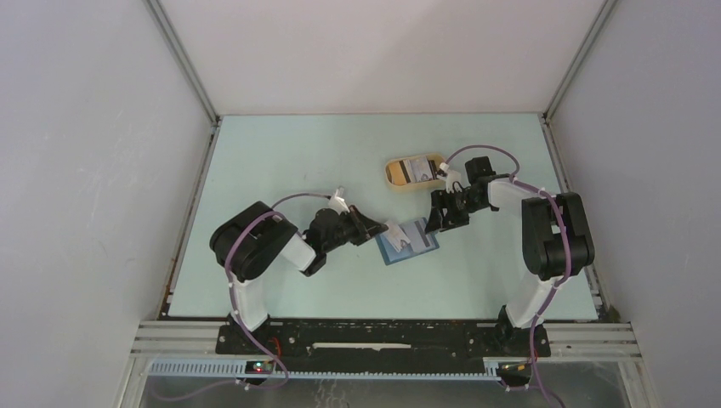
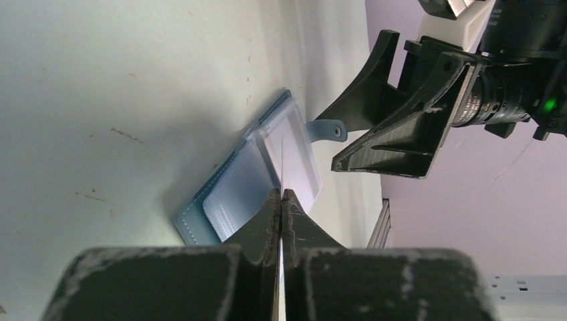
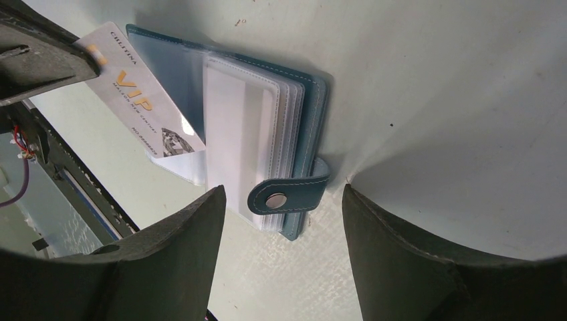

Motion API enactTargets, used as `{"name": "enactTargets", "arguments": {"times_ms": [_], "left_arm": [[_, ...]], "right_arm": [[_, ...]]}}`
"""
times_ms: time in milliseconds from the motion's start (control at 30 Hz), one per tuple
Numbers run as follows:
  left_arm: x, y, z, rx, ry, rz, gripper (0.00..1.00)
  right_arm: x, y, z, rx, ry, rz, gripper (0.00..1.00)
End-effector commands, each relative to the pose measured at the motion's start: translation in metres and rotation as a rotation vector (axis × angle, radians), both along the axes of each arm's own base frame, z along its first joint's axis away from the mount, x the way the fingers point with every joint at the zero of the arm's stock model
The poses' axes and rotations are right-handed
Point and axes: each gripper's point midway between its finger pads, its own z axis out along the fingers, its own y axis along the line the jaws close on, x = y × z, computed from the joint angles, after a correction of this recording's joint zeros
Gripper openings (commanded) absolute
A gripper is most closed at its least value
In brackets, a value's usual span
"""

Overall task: Put the credit cards into the card holder
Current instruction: Insert the credit card into the card holder.

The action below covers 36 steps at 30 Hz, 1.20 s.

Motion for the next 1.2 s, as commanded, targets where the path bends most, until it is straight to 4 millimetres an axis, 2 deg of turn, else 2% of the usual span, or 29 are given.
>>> {"name": "enactTargets", "arguments": {"times_ms": [0,800,1167], "left_arm": [[0.009,-0.001,0.007,-0.003,-0.013,0.016,0.00],[0.013,-0.008,-0.007,0.026,0.045,0.015,0.00],[0.006,-0.011,-0.015,0.045,0.095,0.006,0.00]], "right_arm": [[0.009,0.002,0.006,-0.005,-0.027,0.004,0.73],[0.009,0.004,0.008,0.000,-0.028,0.006,0.73],[0.009,0.004,0.009,0.002,-0.028,0.006,0.73]]}}
